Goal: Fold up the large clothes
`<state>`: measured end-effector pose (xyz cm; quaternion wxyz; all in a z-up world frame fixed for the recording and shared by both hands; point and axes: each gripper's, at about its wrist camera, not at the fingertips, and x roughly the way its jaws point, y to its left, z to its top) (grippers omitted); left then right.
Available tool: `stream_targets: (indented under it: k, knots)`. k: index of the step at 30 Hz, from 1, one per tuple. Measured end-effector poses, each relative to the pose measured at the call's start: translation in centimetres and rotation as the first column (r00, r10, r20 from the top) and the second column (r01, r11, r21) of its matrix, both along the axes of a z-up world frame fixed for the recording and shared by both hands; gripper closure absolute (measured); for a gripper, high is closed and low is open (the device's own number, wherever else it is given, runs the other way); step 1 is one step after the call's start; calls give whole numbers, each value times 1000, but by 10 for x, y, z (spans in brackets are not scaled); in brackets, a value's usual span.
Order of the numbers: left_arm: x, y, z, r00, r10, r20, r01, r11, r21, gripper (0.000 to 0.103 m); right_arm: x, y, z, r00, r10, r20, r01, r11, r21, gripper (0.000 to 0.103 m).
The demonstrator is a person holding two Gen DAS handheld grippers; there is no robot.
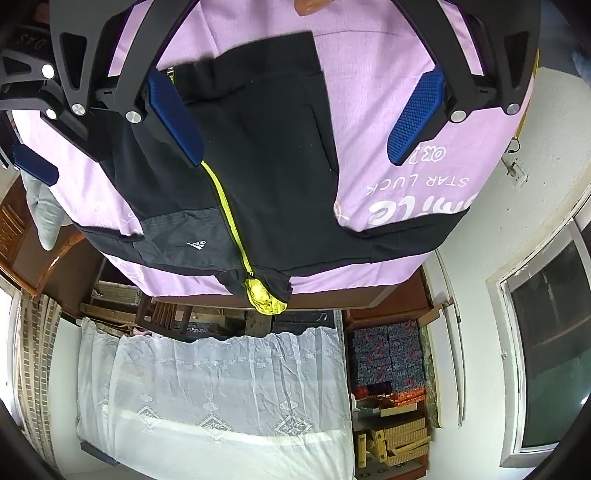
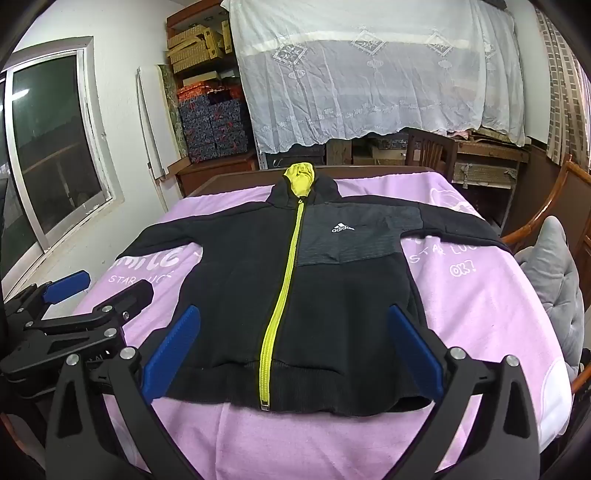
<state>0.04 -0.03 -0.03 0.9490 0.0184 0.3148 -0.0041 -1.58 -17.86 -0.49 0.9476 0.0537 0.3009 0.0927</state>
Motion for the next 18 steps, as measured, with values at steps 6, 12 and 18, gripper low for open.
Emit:
stream_targets:
  k: [6, 12, 18]
  knots:
    - [1, -1, 0, 1000, 3, 3, -3, 1000, 4, 3, -1, 1, -1, 1000, 0, 2, 0, 1000, 0, 4]
    - [-2, 0, -3, 1000, 3, 7, -3, 1000, 4, 3, 0, -1, -1, 1000, -3, -3, 3, 1000, 3, 4]
    - [-3, -1, -3, 1000, 5, 7, -5, 1000, 7, 3, -2, -1, 0, 1000, 0, -5, 0, 1000, 1, 4]
